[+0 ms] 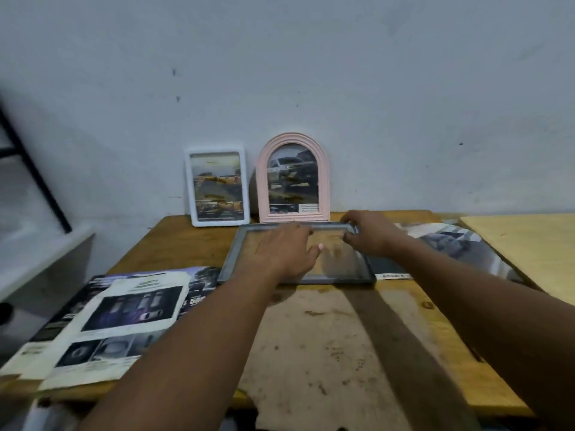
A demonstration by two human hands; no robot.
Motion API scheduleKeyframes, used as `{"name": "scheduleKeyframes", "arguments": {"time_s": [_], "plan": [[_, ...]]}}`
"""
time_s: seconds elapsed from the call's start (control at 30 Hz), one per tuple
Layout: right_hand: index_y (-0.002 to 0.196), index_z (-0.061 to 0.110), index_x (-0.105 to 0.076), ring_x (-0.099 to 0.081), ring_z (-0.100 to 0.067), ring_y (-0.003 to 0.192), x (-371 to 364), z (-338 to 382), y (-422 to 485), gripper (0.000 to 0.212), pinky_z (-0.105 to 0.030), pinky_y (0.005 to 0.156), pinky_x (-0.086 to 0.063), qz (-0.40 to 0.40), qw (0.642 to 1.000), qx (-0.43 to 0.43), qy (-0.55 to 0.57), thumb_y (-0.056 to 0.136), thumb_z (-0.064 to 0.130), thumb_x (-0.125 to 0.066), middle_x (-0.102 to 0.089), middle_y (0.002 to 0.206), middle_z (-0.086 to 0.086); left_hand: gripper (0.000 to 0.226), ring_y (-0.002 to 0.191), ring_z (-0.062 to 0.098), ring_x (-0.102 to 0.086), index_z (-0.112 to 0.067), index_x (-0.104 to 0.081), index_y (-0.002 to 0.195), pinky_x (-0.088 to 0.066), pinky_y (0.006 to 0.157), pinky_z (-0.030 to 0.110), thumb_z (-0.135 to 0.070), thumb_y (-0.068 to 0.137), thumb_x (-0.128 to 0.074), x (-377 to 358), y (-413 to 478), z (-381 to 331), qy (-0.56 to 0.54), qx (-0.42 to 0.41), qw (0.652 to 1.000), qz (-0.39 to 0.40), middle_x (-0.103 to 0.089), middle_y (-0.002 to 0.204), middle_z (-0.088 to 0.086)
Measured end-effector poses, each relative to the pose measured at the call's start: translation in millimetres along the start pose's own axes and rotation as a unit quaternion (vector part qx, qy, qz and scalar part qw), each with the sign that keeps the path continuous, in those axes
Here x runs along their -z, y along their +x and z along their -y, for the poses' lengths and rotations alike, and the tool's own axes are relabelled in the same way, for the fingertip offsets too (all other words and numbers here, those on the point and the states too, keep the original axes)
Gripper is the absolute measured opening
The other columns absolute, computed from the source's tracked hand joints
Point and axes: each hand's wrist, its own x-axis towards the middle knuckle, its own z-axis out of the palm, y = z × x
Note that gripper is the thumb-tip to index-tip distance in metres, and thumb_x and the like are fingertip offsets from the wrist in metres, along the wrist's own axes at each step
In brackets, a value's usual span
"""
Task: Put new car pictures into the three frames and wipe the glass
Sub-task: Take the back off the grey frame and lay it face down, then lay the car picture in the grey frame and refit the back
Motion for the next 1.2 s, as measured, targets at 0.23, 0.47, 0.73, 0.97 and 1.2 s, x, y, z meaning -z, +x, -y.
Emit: {"name": "scheduleKeyframes", "arguments": {"time_s": [0.23, 0.47, 0.73, 0.97, 1.2], "plan": [[0.139, 0.027, -0.049, -0.054, -0.024, 0.123, -78, 142, 8, 0.050, -0.044, 0.100, -0.048, 0.054, 0.986, 0.154, 0.020, 0.091, 0.037, -0.063, -0.057, 0.138, -0.004, 0.052, 0.129, 0.028, -0.053, -0.020, -0.049, 0.146, -0.044, 0.103, 0.040, -0.043, 0.099, -0.055, 27, -85, 122, -0.039, 0.157, 0.986, -0.041, -0.052, 0.148, 0.008], [0.152, 0.024, -0.028, -0.012, -0.027, 0.152, -144, 203, -9, 0.065, -0.059, 0.116, -0.012, 0.105, 0.965, 0.210, -0.119, 0.096, 0.049, -0.051, -0.029, 0.161, -0.009, 0.077, 0.148, 0.030, -0.030, -0.026, -0.031, 0.157, -0.031, 0.117, 0.048, -0.064, 0.094, -0.054, -1, -148, 185, 0.001, 0.233, 0.972, 0.010, -0.031, 0.163, 0.006], [0.145, 0.022, -0.034, -0.027, -0.026, 0.147, -164, 213, -22, 0.055, -0.065, 0.115, -0.011, 0.036, 0.980, 0.185, -0.070, 0.096, 0.034, -0.056, -0.048, 0.148, -0.005, 0.074, 0.155, 0.031, -0.010, -0.031, -0.019, 0.161, -0.009, 0.124, 0.054, -0.064, 0.098, -0.040, -26, -158, 189, -0.008, 0.247, 0.969, 0.013, -0.016, 0.169, 0.009], [0.129, 0.027, -0.046, -0.061, -0.030, 0.107, -150, 228, -23, 0.049, -0.048, 0.089, -0.048, -0.079, 0.968, 0.198, 0.135, 0.088, 0.010, -0.065, -0.065, 0.120, -0.004, 0.060, 0.152, 0.036, -0.014, -0.031, -0.021, 0.159, -0.019, 0.120, 0.058, -0.039, 0.103, -0.040, -23, -151, 188, 0.002, 0.227, 0.974, -0.015, -0.016, 0.167, 0.007], [0.132, 0.023, -0.049, -0.056, -0.030, 0.114, -88, 211, 5, 0.054, -0.049, 0.092, -0.052, -0.174, 0.954, 0.154, 0.192, 0.087, -0.003, -0.063, -0.053, 0.133, -0.009, 0.064, 0.153, 0.033, -0.013, -0.030, -0.014, 0.162, -0.020, 0.122, 0.055, -0.033, 0.104, -0.040, -16, -135, 185, 0.018, 0.198, 0.980, -0.018, -0.016, 0.168, 0.006]]}}
